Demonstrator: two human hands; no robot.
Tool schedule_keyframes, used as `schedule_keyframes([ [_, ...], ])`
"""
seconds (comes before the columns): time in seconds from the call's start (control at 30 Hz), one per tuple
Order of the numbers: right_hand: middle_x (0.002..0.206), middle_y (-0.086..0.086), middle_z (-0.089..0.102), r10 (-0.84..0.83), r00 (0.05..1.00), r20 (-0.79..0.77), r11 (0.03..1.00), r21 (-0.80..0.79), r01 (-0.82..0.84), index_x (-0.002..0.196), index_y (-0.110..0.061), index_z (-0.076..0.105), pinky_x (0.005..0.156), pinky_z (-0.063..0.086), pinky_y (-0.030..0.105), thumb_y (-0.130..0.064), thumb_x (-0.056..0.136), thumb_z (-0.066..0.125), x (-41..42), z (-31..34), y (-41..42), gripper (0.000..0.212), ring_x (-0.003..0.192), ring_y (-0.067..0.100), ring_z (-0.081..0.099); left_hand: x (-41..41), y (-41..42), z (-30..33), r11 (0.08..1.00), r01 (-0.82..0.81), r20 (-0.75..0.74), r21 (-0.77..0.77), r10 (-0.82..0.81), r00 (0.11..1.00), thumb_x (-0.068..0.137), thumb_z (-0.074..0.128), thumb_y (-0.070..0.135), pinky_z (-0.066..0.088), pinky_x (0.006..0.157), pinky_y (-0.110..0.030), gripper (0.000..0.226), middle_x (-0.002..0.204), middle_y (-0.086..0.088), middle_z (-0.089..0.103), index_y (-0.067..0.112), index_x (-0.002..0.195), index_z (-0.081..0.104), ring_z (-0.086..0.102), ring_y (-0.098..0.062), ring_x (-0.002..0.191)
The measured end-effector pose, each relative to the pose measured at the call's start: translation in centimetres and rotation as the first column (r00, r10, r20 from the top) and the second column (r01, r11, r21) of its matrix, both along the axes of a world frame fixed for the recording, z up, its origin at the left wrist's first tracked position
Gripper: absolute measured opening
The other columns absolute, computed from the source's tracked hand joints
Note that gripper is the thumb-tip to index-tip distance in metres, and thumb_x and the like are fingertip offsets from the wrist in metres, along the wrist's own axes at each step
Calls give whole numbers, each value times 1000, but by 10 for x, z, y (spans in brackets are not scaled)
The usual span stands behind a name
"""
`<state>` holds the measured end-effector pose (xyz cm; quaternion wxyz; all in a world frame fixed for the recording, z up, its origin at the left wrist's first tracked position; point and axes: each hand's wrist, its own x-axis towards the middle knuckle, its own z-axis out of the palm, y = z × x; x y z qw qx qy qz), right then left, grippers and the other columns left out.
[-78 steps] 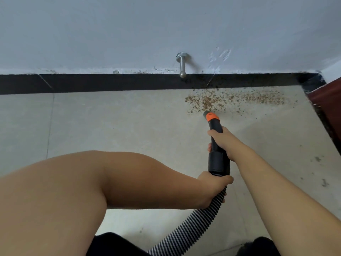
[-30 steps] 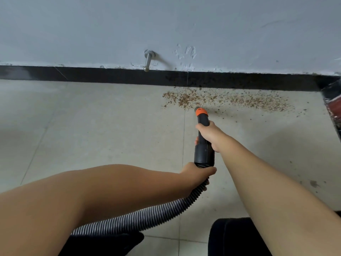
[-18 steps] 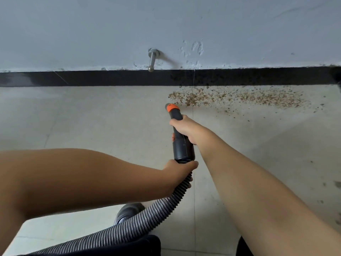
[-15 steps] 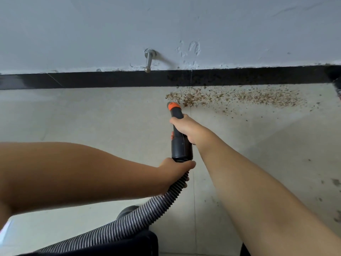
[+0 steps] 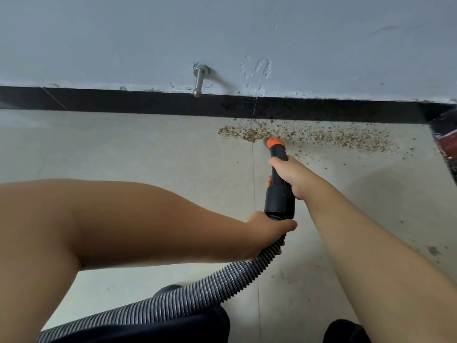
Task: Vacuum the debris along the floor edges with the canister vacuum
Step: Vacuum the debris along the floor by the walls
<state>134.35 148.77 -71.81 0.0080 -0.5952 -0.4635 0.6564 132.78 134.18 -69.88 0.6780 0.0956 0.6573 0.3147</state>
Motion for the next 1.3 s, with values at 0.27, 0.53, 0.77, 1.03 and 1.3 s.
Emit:
schedule_keyframes([
  [0.27,79,12,54,160,985,-70,987,14,-159,124,-16,38,41,49,26,-16,97,49,-50,-4,-42,29,52,23,54,-25,-34,-8,989,-142,-68,-46,138,988,87,64,23,48,46,-21,21,70,-7,56,7,95,54,55,-17,52],
  [0.53,80,13,57,-30,999,27,999,31,29,130,-15,37,44,50,27,-20,98,51,-14,-5,-10,35,53,22,56,-14,-8,-9,1000,10,-58,-3,-10,998,85,67,26,48,47,-19,23,68,-4,57,9,95,55,55,-15,49],
  [0.77,79,12,58,-119,993,15,993,30,118,123,-16,41,45,49,28,-23,98,52,0,-6,20,29,55,22,57,-7,22,-8,1000,25,-75,8,-25,997,85,67,25,44,45,-18,26,68,-4,55,6,98,54,53,-16,50],
  [1.03,76,12,56,112,993,-46,994,21,-111,120,-19,41,40,50,26,-17,95,51,-37,-8,-9,27,41,18,56,-15,-2,-17,992,-125,-61,-20,123,991,85,64,22,49,60,-28,17,67,-6,53,9,88,52,52,-18,50],
  [1.3,76,12,56,52,998,-23,998,39,-51,125,-15,41,45,50,26,-19,96,51,-31,-4,-7,31,50,21,56,-17,-1,-13,996,-92,-55,-7,92,994,84,66,23,48,52,-22,18,66,-4,54,11,89,53,53,-16,49],
])
